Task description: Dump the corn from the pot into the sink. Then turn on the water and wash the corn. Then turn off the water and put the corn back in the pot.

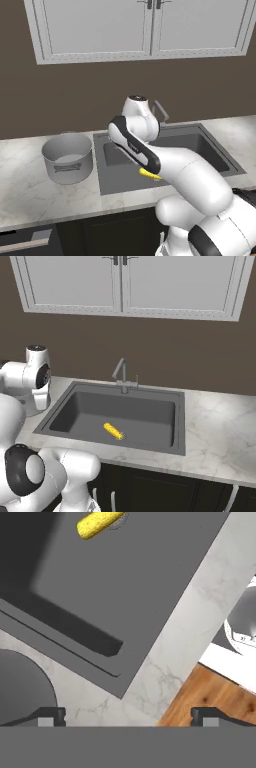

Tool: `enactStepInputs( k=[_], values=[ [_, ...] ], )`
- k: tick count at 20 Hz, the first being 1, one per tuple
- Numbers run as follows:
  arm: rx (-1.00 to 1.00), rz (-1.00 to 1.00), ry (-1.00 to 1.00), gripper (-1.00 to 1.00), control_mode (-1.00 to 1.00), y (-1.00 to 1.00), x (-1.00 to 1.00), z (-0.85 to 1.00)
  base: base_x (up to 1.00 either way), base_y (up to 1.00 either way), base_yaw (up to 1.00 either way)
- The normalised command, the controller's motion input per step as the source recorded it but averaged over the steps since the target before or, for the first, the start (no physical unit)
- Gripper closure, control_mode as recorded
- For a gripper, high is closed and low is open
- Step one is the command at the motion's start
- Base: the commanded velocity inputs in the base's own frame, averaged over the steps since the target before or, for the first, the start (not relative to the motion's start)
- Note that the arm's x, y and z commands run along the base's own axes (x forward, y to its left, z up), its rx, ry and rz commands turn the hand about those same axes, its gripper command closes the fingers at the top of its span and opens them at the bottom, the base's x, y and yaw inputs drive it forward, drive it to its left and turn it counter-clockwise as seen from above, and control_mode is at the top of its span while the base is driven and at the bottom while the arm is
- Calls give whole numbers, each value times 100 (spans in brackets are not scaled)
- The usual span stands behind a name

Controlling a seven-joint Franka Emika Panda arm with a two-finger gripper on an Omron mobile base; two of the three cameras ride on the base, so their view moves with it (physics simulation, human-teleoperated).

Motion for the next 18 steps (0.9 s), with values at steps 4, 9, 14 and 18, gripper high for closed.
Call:
enactStepInputs(
  k=[4, 9, 14, 18],
  values=[
    [-22, 16, 0, -100, -100, -28, 0, 7, 0, 0, 0],
    [-15, 18, -2, -100, -100, -32, 0, 6, 0, 0, 0],
    [-4, 22, -7, -100, -100, -32, 7, 5, 0, 0, 0],
    [0, 29, -20, -100, -100, -21, 9, 0, 0, 0, 0]
  ],
)
